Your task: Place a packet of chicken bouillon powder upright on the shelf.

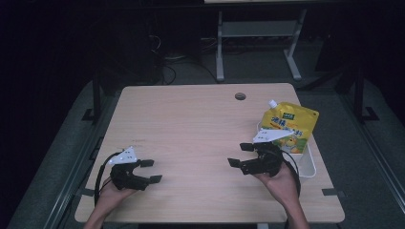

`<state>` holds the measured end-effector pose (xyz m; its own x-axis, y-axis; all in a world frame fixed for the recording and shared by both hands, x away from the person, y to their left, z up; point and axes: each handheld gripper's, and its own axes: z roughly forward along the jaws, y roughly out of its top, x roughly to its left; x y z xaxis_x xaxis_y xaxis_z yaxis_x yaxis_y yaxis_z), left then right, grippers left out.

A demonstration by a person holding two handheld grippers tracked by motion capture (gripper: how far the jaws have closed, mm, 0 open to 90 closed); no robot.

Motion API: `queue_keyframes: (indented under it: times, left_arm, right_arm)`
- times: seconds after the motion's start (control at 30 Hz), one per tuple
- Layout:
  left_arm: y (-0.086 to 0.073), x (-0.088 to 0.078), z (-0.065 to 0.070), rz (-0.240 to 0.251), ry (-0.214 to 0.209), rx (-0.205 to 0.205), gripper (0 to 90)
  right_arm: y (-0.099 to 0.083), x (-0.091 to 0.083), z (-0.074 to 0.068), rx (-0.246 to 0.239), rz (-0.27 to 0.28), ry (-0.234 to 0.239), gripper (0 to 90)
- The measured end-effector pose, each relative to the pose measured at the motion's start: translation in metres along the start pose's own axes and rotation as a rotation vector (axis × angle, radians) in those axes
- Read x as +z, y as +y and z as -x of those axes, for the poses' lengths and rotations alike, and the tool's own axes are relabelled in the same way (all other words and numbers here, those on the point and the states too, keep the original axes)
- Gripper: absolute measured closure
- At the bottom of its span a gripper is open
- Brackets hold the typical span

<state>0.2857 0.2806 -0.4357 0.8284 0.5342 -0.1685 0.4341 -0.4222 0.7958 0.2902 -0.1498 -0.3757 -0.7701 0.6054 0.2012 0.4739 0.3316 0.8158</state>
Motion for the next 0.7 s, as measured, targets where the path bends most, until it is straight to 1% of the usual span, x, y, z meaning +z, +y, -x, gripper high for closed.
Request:
queue_keyframes:
  times: [0.1,0.23,0.3,0.33,0.37,0.47,0.5,0.53,0.7]
  left_arm:
    - [0.0,0.0,0.0,0.002,-0.002,-0.003,26.5]
    - [0.0,0.001,0.0,0.002,-0.004,-0.005,26.4]
    - [0.0,0.001,0.0,0.002,-0.006,-0.005,26.3]
    - [0.0,0.002,0.001,0.002,-0.007,-0.006,26.3]
    - [0.0,0.002,0.001,0.002,-0.007,-0.006,26.3]
    - [0.0,0.003,0.001,0.001,-0.009,-0.005,26.3]
    - [0.0,0.003,0.001,0.001,-0.01,-0.005,26.3]
    - [0.0,0.003,0.002,0.0,-0.009,-0.004,26.2]
    - [0.0,0.004,0.002,-0.007,-0.004,0.002,26.2]
  right_arm:
    - [0.001,0.004,-0.002,-0.006,-0.01,0.001,24.0]
    - [0.004,0.014,-0.011,-0.019,-0.02,0.016,23.5]
    - [0.005,0.016,-0.013,-0.026,-0.021,0.02,23.5]
    - [0.006,0.02,-0.016,-0.035,-0.03,0.024,23.5]
    - [0.006,0.02,-0.016,-0.035,-0.03,0.024,23.5]
    - [0.006,0.029,-0.021,-0.038,-0.037,0.039,23.4]
    - [0.006,0.029,-0.021,-0.038,-0.037,0.039,23.4]
    - [0.005,0.034,-0.023,-0.037,-0.042,0.044,23.3]
    - [0.002,0.043,-0.027,-0.041,-0.056,0.04,23.1]
